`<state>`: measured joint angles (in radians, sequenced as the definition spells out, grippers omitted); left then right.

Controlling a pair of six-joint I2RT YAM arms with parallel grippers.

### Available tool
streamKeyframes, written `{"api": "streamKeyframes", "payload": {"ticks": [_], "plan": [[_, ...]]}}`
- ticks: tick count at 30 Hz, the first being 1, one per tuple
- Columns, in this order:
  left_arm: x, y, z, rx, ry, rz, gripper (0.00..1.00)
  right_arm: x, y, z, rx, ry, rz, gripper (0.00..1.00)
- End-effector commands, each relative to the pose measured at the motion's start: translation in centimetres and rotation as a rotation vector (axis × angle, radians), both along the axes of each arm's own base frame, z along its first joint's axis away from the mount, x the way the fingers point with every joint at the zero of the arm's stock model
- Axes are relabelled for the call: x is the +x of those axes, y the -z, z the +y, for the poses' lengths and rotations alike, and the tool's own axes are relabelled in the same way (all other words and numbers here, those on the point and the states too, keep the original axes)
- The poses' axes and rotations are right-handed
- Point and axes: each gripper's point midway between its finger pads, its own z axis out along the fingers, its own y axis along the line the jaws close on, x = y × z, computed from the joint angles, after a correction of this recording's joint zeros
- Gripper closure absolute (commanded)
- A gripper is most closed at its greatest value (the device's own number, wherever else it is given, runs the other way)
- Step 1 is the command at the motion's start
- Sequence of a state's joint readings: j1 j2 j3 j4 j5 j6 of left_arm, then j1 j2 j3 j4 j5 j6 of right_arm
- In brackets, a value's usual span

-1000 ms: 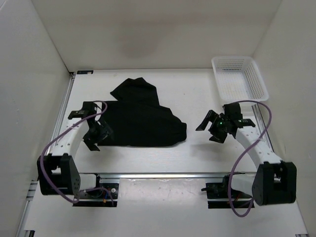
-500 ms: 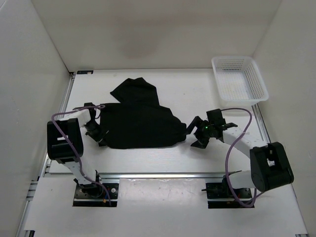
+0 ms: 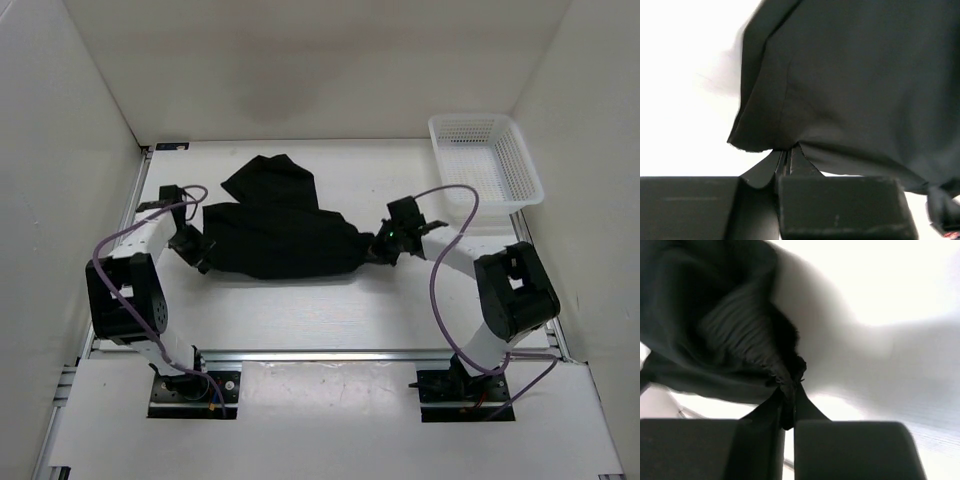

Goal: Fold and stack the shorts
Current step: Flatten the shorts out

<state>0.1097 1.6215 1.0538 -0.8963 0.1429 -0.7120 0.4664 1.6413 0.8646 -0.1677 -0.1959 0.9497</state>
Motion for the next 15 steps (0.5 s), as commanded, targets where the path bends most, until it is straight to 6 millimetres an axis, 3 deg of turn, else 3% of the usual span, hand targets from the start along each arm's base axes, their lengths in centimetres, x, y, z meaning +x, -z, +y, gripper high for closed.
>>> {"api": "streamKeyframes", "payload": {"ticks": [1,2,3,4,5,6,7,8,9,10,11,12,13,14,15], "plan": [[2.7,-6.9,0.4,0.035,0.069,-0.192,0.9,6.0,-4.1,-3.5,-0.146,0.008,-0.198,1.0],[3.1,-8.6,0.9,0.066,0.063,-0.227,0.9,7.9,-7.0,-3.1,-0.134,-0.009,-0.263,1.0],[3.5,-9.9,1.0,0.073,0.075,-0.249,0.9,8.3,-8.0,-3.2,-0.159,-0.057,-0.298,1.0],[4.9,-13.4,1.2,0.09,0.085,-0.337,0.9,8.3,-8.7,-3.6,-0.189,-0.077,-0.299,1.0],[4.9,-14.6,1.2,0.091,0.085,-0.344,0.9,9.3,-11.8,-3.2,-0.182,-0.09,-0.367,1.0],[5.2,-16.5,1.3,0.097,0.084,-0.385,0.9,9.6,-12.8,-3.3,-0.202,-0.124,-0.393,1.0],[6.3,-19.8,1.4,0.113,0.09,-0.468,0.9,8.8,-13.9,-3.5,-0.207,-0.154,-0.386,1.0],[6.1,-21.3,1.2,0.108,0.093,-0.487,0.9,8.7,-15.4,-3.4,-0.207,-0.175,-0.403,1.0],[6.1,-23.2,1.2,0.114,0.092,-0.531,0.9,9.0,-18.8,-3.2,-0.198,-0.211,-0.475,1.0],[6.5,-26.5,1.1,0.119,0.094,-0.615,0.9,8.0,-19.1,-3.6,-0.22,-0.235,-0.439,1.0],[6.1,-28.7,1.1,0.128,0.093,-0.67,0.9,7.5,-20.8,-3.9,-0.224,-0.246,-0.465,1.0],[6.0,-30.5,1.1,0.136,0.092,-0.721,0.9,6.8,-23.8,-3.7,-0.222,-0.286,-0.539,1.0],[5.5,-32.3,1.0,0.139,0.083,-0.765,0.9,5.6,-24.5,-4.2,-0.234,-0.304,-0.532,1.0],[4.6,-35.7,1.2,0.159,0.071,-0.863,0.9,5.0,-25.6,-4.6,-0.241,-0.316,-0.555,1.0],[3.9,-37.1,1.1,0.165,0.07,-0.902,0.9,3.6,-28.1,-4.8,-0.234,-0.326,-0.616,1.0]]}}
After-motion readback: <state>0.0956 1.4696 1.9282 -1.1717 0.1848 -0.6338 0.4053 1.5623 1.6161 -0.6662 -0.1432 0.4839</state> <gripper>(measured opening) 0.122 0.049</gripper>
